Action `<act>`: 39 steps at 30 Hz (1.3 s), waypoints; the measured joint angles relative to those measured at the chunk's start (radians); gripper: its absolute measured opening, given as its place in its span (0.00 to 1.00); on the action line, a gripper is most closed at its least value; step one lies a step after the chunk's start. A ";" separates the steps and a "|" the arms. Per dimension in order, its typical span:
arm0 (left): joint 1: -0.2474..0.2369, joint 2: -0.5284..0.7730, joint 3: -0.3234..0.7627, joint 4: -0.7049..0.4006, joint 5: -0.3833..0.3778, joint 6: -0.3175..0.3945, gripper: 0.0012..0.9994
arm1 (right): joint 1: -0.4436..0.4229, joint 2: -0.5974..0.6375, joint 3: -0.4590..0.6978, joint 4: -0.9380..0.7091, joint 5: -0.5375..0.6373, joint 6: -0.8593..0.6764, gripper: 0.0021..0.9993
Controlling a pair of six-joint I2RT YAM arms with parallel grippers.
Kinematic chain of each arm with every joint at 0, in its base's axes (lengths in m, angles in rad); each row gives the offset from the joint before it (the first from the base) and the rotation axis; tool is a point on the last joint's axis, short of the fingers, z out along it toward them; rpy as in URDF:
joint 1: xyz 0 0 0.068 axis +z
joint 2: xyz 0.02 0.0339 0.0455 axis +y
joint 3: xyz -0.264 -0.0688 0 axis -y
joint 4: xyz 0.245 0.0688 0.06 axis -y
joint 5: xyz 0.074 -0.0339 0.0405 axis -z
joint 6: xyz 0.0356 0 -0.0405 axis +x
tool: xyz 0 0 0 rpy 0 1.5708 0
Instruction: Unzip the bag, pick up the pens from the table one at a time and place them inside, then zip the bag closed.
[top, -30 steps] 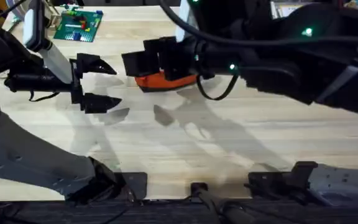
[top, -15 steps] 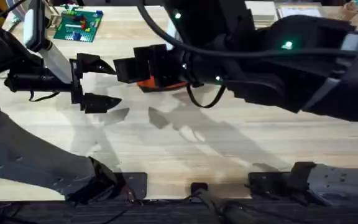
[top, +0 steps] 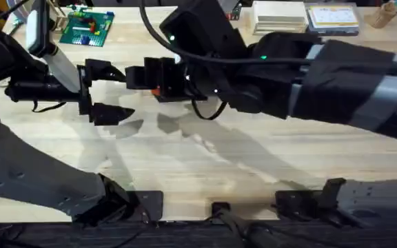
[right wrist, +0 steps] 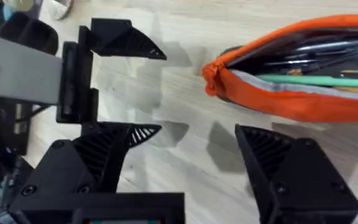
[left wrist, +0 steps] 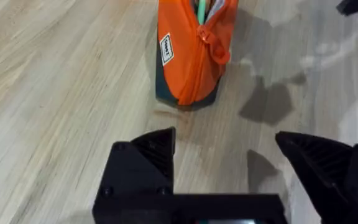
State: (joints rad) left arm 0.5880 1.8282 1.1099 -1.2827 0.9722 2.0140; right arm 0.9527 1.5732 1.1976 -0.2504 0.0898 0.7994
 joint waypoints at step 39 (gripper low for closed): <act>0.000 0.000 0.000 0.004 0.000 0.000 0.99 | 0.000 0.273 0.000 0.347 0.091 0.028 0.73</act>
State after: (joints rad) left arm 0.5880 1.8282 1.1099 -1.2789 0.9722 2.0144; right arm 0.9527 1.8457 1.1976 0.0971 0.1806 0.8272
